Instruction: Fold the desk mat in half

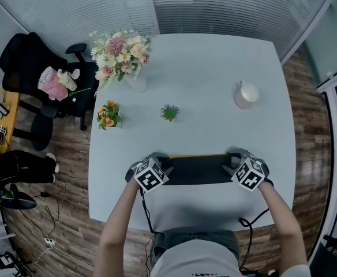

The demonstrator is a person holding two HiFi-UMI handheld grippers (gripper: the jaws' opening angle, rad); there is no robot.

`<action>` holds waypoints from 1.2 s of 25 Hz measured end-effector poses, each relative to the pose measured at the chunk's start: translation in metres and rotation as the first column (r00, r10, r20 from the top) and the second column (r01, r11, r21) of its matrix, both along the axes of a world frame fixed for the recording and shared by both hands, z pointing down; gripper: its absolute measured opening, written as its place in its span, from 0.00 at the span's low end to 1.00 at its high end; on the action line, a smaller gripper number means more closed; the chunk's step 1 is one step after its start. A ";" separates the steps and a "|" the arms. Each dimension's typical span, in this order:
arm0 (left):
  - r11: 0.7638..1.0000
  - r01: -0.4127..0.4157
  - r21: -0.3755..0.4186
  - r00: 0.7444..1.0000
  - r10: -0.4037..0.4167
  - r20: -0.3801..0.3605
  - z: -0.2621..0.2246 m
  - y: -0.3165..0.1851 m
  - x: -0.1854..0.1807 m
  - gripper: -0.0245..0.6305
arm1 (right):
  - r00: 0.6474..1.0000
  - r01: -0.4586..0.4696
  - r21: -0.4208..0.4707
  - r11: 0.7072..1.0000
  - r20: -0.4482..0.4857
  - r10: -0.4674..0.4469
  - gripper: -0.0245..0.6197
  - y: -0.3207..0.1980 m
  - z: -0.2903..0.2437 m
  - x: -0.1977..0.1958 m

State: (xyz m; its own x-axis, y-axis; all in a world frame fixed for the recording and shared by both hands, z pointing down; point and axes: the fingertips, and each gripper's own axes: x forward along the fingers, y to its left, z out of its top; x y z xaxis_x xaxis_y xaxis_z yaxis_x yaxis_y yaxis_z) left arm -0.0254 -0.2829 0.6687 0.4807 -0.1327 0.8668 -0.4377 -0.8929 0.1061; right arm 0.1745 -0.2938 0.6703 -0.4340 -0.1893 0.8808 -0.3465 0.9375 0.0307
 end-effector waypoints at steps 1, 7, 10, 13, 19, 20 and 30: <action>1.000 0.014 0.007 1.000 -0.014 -0.001 0.000 -0.002 -0.001 0.24 | 1.000 -0.009 0.002 1.000 0.003 0.009 0.37 -0.001 0.000 0.001; 0.989 0.109 0.101 0.994 -0.106 -0.030 -0.011 -0.024 -0.004 0.25 | 0.996 -0.090 0.043 0.995 0.005 0.090 0.20 -0.011 -0.001 0.010; 0.974 0.169 0.149 0.985 -0.162 -0.063 -0.023 -0.033 -0.008 0.25 | 0.984 -0.175 0.064 0.983 0.033 0.173 0.32 -0.021 -0.006 0.019; 0.946 0.269 0.181 0.959 -0.246 -0.139 -0.039 -0.041 -0.012 0.25 | 0.960 -0.273 0.120 0.955 0.100 0.262 0.30 -0.036 -0.021 0.026; 0.869 0.417 0.266 0.895 -0.342 -0.288 -0.094 -0.054 -0.014 0.25 | 0.864 -0.487 0.248 0.837 0.279 0.420 0.24 -0.069 -0.089 0.035; 0.848 0.450 0.279 0.877 -0.361 -0.317 -0.104 -0.056 -0.016 0.25 | 0.843 -0.520 0.266 0.812 0.315 0.436 0.23 -0.073 -0.101 0.035; 0.640 0.674 0.369 0.708 -0.416 -0.571 -0.206 -0.051 -0.019 0.24 | 0.667 -0.728 0.357 0.586 0.570 0.480 0.16 -0.066 -0.199 0.037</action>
